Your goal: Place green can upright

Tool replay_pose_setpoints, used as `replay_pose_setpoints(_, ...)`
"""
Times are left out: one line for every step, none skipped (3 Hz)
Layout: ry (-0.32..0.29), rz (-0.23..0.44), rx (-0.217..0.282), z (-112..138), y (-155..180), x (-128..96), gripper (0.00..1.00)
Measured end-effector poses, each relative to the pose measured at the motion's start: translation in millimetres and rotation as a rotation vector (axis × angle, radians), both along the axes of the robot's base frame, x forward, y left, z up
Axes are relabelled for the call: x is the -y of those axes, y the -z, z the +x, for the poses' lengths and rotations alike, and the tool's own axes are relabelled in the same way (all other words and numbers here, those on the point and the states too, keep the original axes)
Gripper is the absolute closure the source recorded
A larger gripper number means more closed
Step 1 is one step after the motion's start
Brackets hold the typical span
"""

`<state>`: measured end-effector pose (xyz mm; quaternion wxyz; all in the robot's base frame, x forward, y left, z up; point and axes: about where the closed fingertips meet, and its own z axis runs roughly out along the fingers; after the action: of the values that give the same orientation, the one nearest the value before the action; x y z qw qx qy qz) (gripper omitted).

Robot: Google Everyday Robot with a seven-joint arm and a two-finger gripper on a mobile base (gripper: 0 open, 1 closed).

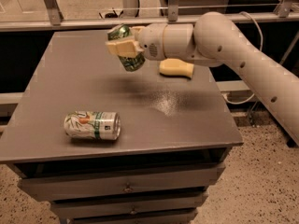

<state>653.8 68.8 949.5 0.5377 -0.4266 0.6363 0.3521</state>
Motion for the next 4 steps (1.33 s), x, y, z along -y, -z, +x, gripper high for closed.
replay_pose_setpoints(-0.023, 0.024, 0.046, -6, 15, 16, 1.00)
replay_pose_setpoints(-0.052, 0.034, 0.066, -11, 30, 24, 1.00)
replay_pose_setpoints(-0.076, 0.051, 0.047, -18, 45, 27, 1.00)
replay_pose_setpoints(-0.082, 0.060, -0.012, -28, 60, 35, 0.79)
